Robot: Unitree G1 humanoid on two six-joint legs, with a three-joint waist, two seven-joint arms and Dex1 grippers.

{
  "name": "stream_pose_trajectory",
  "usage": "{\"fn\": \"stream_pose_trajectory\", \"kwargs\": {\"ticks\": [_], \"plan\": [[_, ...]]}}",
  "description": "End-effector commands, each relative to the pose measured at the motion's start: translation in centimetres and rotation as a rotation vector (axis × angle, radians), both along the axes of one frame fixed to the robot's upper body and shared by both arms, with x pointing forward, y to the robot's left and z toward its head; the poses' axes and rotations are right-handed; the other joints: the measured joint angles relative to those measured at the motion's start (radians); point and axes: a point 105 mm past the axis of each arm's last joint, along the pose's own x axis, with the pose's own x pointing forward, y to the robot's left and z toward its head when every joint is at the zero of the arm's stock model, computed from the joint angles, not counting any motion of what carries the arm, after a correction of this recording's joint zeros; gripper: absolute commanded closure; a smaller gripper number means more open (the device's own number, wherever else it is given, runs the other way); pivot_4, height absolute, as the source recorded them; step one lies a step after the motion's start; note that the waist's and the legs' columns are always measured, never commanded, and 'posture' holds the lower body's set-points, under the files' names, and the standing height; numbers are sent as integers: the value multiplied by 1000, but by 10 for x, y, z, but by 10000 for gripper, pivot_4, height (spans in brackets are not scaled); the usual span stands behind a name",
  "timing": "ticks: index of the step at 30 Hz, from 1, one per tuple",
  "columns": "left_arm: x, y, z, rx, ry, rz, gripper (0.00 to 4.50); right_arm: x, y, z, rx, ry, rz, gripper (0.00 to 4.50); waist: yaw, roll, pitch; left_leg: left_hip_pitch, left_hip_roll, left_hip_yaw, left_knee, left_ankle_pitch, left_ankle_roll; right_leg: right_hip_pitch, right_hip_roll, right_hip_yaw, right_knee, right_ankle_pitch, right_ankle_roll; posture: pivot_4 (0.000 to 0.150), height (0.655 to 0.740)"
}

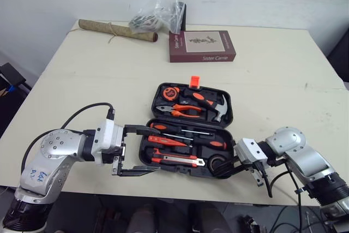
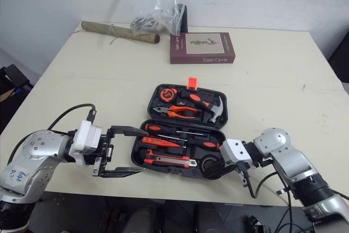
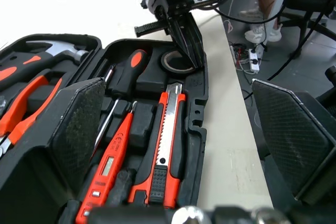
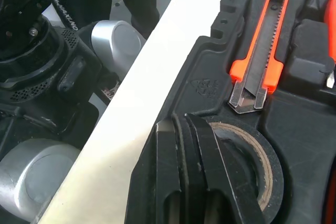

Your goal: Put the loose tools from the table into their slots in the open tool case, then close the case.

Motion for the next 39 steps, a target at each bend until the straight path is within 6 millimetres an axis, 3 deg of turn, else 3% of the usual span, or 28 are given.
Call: {"fn": "stream_pose_trajectory", "kwargs": {"ticks": [1,4,7,9,13,14,17,20,21,27,31,39], "plan": [[19,26,5,16,-46,177,0,5,2,46,147,-16,-107,44504,1,2,1,-1,0,0,0,0,0,-1,0,0,0,0,0,1500,7400],[42,56,2,18,-53,389,0,22,-14,67,186,-30,-319,44504,1,3,2,-4,0,0,0,0,0,-4,-1,0,2,0,0,1500,7400],[65,73,0,5,-67,555,0,41,-49,65,176,-70,-528,44504,5,2,1,-4,0,0,0,0,1,-4,-1,-1,1,0,0,1500,7400],[76,74,-5,1,-43,599,0,51,-63,59,168,-96,-617,44504,15,2,1,-3,-1,0,0,-2,3,-3,-1,-1,1,0,0,1500,7400],[96,59,-21,10,13,594,12180,73,-85,34,118,-145,-752,45000,24,2,1,-4,-2,3,0,-1,2,-5,-1,0,2,1,1,1500,7400],[103,56,-26,13,35,597,17492,75,-86,26,94,-147,-765,45000,25,2,1,-4,-2,3,1,-1,2,-5,-1,1,4,1,1,1500,7400],[116,48,-35,28,64,596,28441,78,-82,15,86,-134,-759,45000,24,2,1,-6,-2,6,1,-1,2,-9,-1,2,6,1,1,1500,7400],[125,38,-46,64,90,568,42840,84,-70,9,92,-132,-759,45000,18,2,1,-7,-1,8,1,0,0,-12,1,3,9,1,1,1500,7400],[126,33,-51,84,102,548,44503,85,-66,8,89,-132,-753,45000,14,2,1,-7,-1,8,1,0,0,-12,1,3,10,1,1,1500,7400],[131,11,-60,107,105,478,44503,87,-41,7,115,-133,-698,45000,10,2,1,-6,-1,8,2,1,-1,-12,1,3,13,1,1,1500,7400],[118,-1,-55,71,94,383,44503,88,-25,10,135,-151,-659,45000,-3,2,1,-6,0,8,1,1,-1,-12,1,3,14,1,1,1500,7400],[105,7,-63,67,102,433,44503,84,-12,4,113,-152,-601,45000,-5,2,1,-5,0,8,1,1,-1,-12,1,3,14,1,1,1500,7400]]}}
